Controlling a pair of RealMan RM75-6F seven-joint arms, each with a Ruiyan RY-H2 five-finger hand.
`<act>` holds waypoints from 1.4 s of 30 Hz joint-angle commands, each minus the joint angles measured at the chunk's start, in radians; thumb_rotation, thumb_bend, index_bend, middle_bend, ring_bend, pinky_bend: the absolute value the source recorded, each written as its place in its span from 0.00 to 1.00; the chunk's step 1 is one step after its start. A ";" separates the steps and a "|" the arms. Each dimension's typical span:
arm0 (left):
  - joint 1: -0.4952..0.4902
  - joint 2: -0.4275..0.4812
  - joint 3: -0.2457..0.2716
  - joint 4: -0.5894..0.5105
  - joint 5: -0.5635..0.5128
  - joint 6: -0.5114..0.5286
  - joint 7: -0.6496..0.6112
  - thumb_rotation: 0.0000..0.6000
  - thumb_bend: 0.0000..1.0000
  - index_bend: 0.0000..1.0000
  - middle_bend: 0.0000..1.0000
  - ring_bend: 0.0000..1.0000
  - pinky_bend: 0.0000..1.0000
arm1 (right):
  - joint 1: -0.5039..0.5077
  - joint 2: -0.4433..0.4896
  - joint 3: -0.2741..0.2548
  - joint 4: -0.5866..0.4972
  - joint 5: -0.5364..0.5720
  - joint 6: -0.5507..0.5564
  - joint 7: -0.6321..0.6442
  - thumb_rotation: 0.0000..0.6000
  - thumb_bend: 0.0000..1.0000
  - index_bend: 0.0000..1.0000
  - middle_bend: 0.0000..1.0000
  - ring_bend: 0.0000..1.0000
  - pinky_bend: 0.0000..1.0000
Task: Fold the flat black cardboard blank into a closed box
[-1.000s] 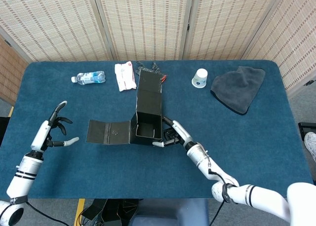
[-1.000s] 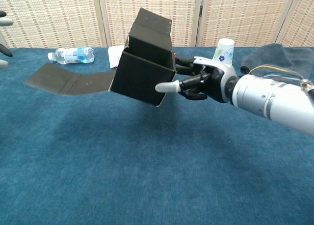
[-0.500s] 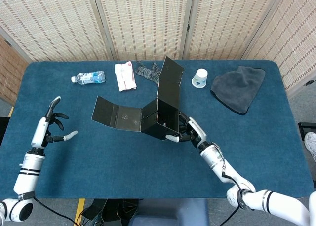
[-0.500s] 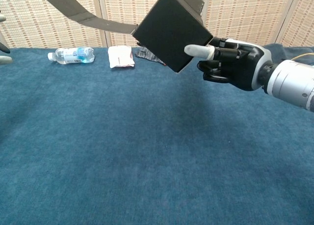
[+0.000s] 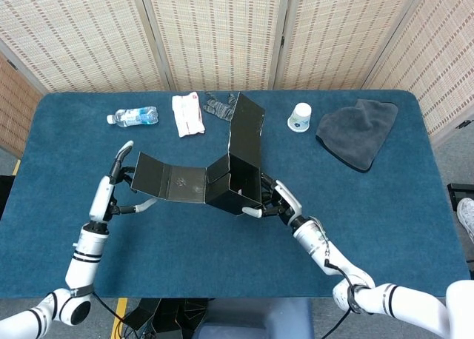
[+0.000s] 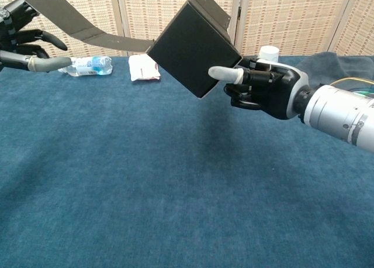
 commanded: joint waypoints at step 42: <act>-0.109 -0.147 -0.060 0.100 0.105 0.188 0.102 1.00 0.00 0.30 0.22 0.52 0.62 | 0.065 0.007 -0.039 -0.022 0.016 -0.043 0.000 1.00 0.33 0.39 0.41 0.81 1.00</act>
